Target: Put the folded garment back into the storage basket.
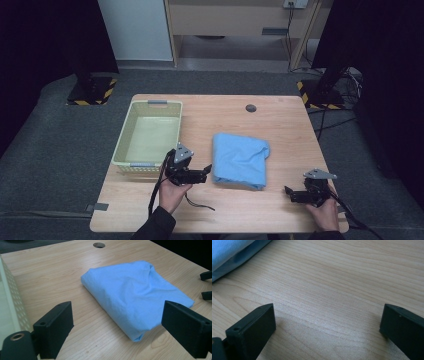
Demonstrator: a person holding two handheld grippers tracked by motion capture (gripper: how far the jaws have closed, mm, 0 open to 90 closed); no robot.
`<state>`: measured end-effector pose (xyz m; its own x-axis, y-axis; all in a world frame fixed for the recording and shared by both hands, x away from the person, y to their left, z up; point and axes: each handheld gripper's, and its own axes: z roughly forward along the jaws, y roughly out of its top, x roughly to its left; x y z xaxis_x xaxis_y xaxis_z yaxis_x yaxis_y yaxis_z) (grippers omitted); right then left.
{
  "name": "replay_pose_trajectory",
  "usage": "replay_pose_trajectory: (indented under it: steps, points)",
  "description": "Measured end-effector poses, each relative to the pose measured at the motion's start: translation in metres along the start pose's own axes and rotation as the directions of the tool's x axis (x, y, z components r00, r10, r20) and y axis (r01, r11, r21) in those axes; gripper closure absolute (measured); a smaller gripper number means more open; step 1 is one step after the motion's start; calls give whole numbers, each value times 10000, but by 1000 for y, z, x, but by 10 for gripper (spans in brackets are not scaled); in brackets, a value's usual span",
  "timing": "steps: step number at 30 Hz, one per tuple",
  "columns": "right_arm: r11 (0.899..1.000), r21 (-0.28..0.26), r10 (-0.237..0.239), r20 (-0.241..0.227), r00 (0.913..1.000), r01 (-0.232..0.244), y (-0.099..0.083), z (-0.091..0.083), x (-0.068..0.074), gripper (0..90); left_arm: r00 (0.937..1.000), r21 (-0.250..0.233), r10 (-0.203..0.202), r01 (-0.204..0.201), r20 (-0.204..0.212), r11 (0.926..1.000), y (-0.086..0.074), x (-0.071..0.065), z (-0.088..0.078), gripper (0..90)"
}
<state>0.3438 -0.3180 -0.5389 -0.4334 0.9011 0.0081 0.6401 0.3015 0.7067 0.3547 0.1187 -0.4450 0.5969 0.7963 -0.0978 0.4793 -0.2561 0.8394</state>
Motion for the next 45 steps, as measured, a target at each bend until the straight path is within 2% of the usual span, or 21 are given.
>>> replay_pose_trajectory:
  steps: [19, 45]
  points:
    - [10000, 3, -3, 10, 10000, 3, 0, 0, 0, 3, 9993, 454, -205, 191, 297, 9988, -4, -12, 34, 100]
    - [10000, 21, -22, -14, 10000, 22, 1, 1, 0, 2, 9940, 1248, -778, 678, 771, 9899, -19, -22, 76, 110]
